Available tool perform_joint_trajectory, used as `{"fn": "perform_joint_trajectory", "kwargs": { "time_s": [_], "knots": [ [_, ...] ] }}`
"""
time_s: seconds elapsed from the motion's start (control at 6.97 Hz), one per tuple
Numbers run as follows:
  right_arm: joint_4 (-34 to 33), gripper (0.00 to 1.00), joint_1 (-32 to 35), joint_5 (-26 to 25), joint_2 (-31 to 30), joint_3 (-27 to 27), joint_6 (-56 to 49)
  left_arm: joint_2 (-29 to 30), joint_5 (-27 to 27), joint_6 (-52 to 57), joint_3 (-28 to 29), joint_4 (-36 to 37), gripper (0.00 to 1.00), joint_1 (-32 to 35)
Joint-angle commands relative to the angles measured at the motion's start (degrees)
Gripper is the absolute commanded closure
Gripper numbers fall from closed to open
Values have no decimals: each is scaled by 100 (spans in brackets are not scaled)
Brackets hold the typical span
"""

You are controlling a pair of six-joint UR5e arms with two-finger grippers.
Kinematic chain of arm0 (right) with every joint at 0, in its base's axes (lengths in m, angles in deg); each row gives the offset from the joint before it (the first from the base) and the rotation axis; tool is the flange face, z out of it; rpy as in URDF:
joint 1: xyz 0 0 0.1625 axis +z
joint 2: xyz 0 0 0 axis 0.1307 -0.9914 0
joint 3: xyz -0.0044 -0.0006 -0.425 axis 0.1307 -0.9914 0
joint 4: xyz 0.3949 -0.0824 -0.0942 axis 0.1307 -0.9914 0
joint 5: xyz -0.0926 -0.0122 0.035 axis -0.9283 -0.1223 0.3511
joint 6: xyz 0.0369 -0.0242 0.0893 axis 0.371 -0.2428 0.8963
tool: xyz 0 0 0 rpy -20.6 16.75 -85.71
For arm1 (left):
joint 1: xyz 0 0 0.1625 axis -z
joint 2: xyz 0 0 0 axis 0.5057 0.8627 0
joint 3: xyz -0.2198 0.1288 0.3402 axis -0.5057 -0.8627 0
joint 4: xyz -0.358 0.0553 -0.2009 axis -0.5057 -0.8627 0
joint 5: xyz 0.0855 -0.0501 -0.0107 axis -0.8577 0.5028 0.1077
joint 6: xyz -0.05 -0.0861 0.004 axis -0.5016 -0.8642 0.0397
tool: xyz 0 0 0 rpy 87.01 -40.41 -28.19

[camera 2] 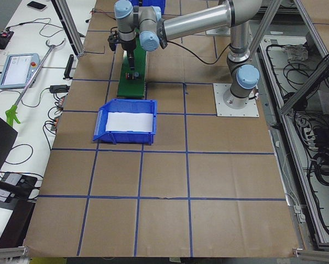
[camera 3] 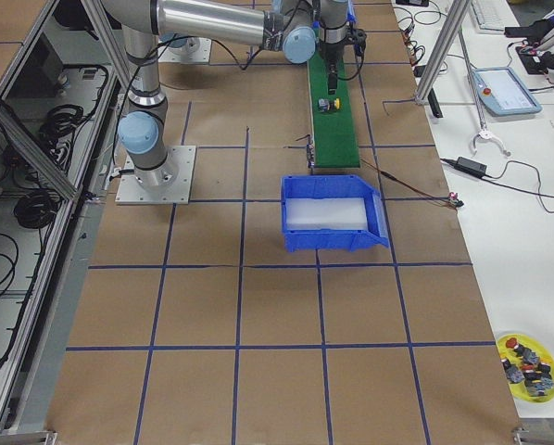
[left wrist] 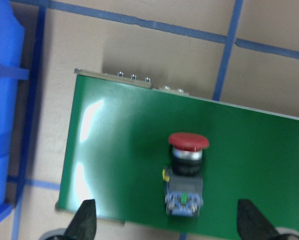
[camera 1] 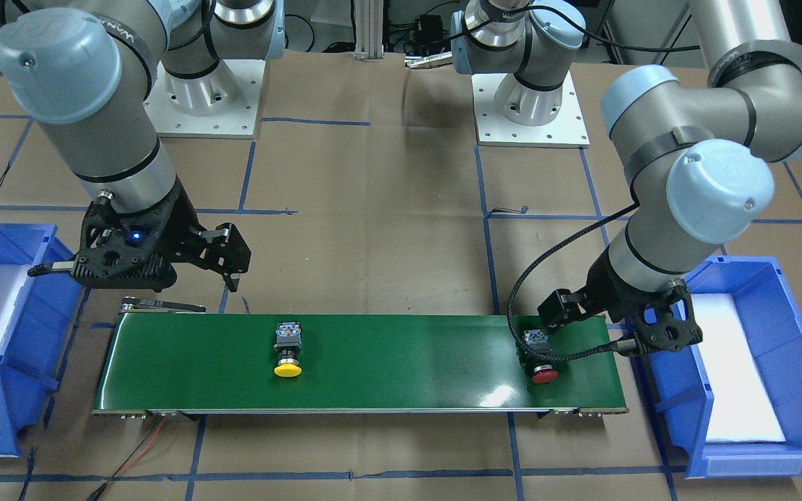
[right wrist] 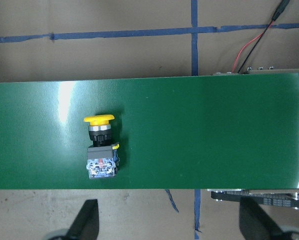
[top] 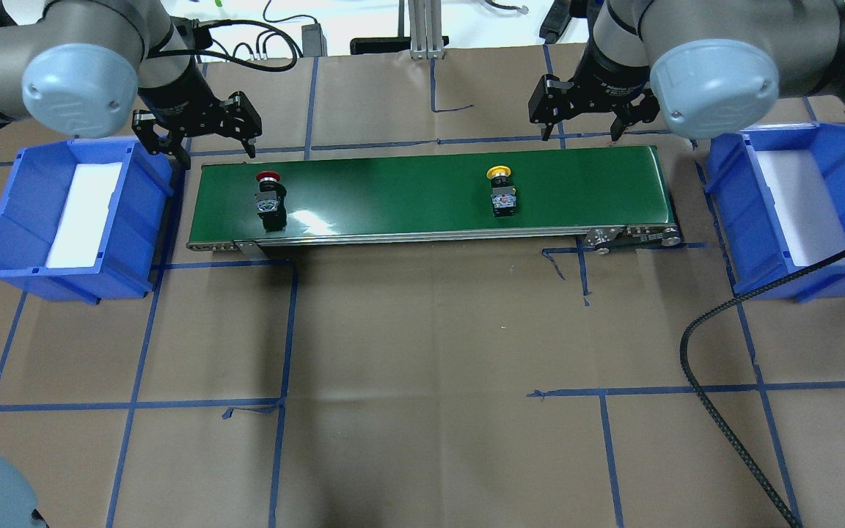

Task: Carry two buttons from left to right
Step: 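Lower the right gripper onto the yellow button on the belt while the left gripper withdraws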

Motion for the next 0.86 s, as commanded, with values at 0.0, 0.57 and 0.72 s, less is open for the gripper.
{"fn": "perform_joint_trajectory", "kwargs": {
  "time_s": [0.0,0.57,0.72],
  "knots": [
    [-683,0,30,-20,405,33,4,-731,-22,573,39,-980,0,180],
    [-1589,0,39,111,662,515,-14,-1455,-39,838,-576,-1020,0,119],
    [-1582,0,39,112,662,664,-5,-1455,-39,839,-568,-1020,0,119]
  ]
}}
